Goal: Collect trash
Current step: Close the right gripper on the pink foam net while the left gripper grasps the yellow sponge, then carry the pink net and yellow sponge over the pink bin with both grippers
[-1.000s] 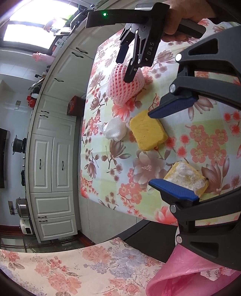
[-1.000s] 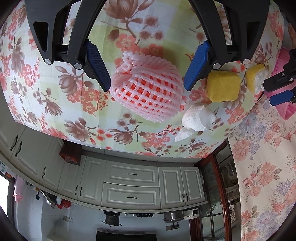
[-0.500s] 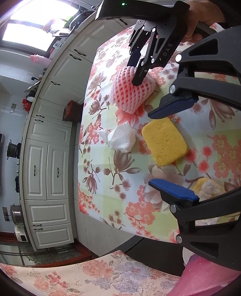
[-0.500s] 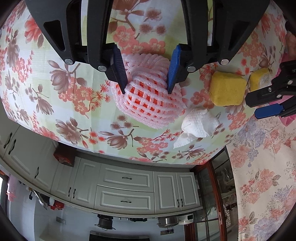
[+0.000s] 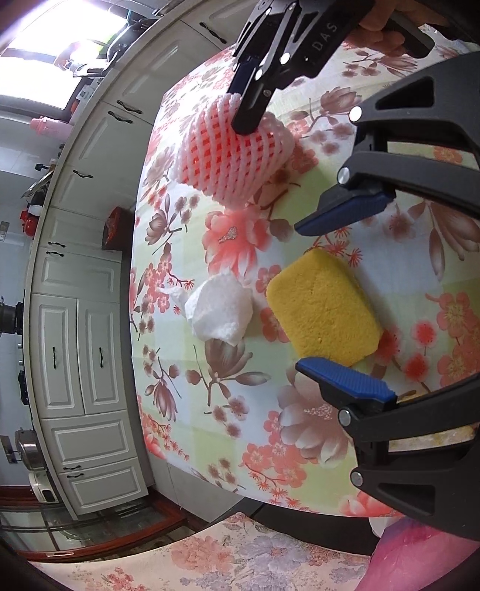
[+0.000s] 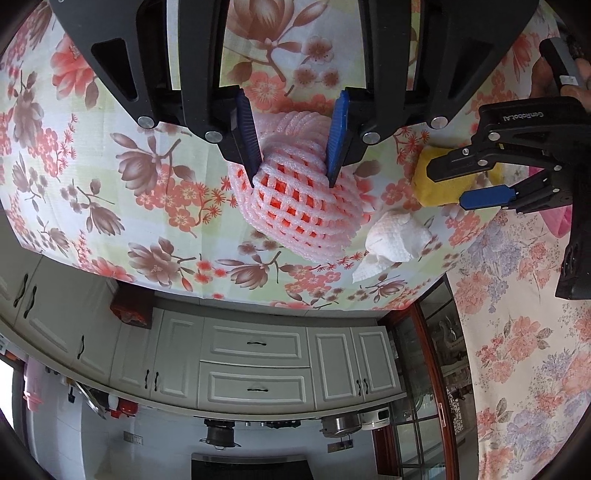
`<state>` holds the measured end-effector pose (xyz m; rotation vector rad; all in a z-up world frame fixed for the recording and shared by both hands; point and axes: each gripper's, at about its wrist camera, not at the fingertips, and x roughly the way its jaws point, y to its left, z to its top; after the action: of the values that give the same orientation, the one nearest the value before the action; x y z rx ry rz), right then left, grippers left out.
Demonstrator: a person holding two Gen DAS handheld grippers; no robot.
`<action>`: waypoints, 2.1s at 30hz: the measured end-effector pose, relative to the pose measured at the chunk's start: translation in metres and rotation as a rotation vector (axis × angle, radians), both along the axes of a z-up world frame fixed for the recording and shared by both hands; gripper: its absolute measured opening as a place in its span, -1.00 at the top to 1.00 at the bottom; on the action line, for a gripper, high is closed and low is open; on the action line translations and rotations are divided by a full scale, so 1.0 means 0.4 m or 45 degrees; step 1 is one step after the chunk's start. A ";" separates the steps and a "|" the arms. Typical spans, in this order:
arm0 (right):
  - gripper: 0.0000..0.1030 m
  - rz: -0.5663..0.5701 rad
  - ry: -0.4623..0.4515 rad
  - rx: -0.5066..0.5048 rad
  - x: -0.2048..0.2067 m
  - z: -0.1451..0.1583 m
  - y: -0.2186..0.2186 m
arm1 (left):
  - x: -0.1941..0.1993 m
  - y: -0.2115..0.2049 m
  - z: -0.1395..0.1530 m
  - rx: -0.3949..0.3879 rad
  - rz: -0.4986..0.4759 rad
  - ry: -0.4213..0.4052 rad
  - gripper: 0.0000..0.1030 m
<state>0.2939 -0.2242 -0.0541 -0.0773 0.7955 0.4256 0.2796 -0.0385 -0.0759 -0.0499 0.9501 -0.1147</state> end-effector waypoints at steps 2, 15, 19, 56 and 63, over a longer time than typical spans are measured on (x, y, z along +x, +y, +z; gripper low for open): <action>0.34 -0.011 -0.001 0.006 -0.006 0.003 -0.013 | 0.001 -0.003 -0.002 0.013 0.002 0.009 -0.28; 0.34 -0.059 0.012 0.024 -0.060 0.002 -0.064 | -0.020 -0.016 0.010 0.067 -0.058 0.022 0.44; 0.34 -0.068 0.014 0.026 -0.078 0.002 -0.072 | -0.030 -0.024 0.013 0.057 -0.070 0.021 0.55; 0.34 -0.071 0.011 0.032 -0.130 0.024 -0.084 | -0.074 -0.014 0.018 0.019 -0.004 0.033 0.50; 0.34 -0.056 -0.016 0.035 -0.153 0.054 -0.062 | -0.161 0.041 0.097 0.002 0.049 -0.046 0.50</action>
<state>0.2329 -0.2491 -0.0324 -0.0371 0.7774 0.3939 0.2153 -0.0221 -0.0372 -0.0643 0.9130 -0.0787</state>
